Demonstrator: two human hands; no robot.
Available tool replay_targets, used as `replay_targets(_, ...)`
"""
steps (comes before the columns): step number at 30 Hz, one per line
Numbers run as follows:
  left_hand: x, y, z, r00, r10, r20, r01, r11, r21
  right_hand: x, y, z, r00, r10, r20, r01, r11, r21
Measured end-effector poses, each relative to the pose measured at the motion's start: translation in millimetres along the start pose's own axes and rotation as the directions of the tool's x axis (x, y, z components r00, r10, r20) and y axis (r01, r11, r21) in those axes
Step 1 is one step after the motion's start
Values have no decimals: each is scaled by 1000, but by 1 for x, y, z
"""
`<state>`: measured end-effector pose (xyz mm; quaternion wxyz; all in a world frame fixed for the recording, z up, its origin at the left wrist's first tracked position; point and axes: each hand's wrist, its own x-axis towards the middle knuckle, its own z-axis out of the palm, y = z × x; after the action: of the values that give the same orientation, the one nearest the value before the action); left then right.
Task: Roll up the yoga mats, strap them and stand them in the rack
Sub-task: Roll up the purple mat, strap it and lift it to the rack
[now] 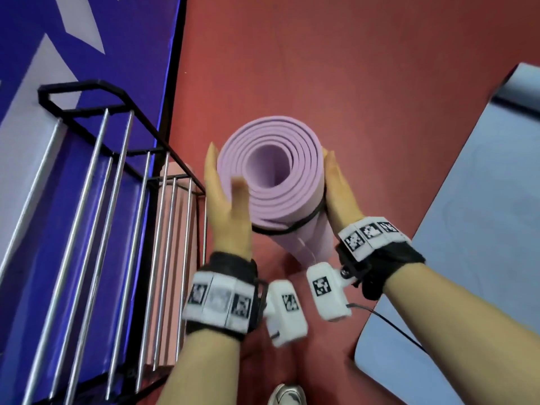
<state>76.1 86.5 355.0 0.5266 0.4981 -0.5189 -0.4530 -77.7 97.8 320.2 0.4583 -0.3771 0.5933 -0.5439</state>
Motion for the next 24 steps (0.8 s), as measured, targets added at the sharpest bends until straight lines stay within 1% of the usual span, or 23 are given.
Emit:
replay_targets(1,-10,-3,-6,995,64,82,-69,996,61,-3,5,-5,997,-30,77,29,1000,10)
replay_targets(2,-12,-6,-11,986,113,124,-126,987,99,-7,10,-9,986,-63,155,69,997,-37)
replay_targets(3,-10,-10,-12,985,137,107,-150,980,132,-10,14,-12,968,-84,237,109,990,-95)
replay_targets(4,-5,-11,-13,989,139,50,-145,978,149,-15,18,-14,948,-89,306,142,977,-157)
replay_targets(5,2,-12,-10,992,120,-23,-116,985,128,-18,17,-16,931,-91,354,175,962,-211)
replay_targets(6,9,-11,-8,994,79,-81,-73,994,76,-19,17,-13,929,-91,359,194,946,-261)
replay_targets(7,15,-10,-5,995,42,-96,-39,999,32,-20,14,-10,939,-99,328,203,933,-298)
replay_targets(8,19,-12,-3,998,29,-62,-28,999,20,-17,12,-9,953,-105,283,198,926,-322)
replay_targets(10,21,-22,-3,994,37,98,-43,997,58,-4,9,-10,962,-86,259,167,937,-307)
replay_targets(12,16,-36,-1,973,33,230,-59,992,108,7,3,-20,943,-36,331,135,950,-283)
replay_targets(14,19,-50,-2,961,-3,277,-25,995,97,16,0,-26,911,-25,412,151,949,-277)
replay_targets(15,25,-56,-3,958,-10,285,-12,997,78,18,-1,-25,904,-23,426,152,951,-271)
replay_targets(17,37,-61,-1,951,-17,309,1,999,53,22,1,-17,927,-38,372,125,969,-212)
replay_targets(19,46,-72,0,941,-22,337,-10,996,91,26,14,-9,969,-97,229,134,979,-153)
replay_targets(20,49,-78,1,935,-24,353,-18,993,115,28,20,-7,977,-131,166,157,976,-151)
replay_targets(21,50,-86,1,937,-27,348,-18,992,125,31,28,-6,977,-157,142,179,971,-158)
replay_targets(23,48,-109,-1,954,-29,300,7,997,77,38,49,-6,971,-177,163,209,956,-207)
replay_targets(24,49,-119,-2,954,-33,298,18,998,53,40,58,-7,968,-176,179,215,949,-229)
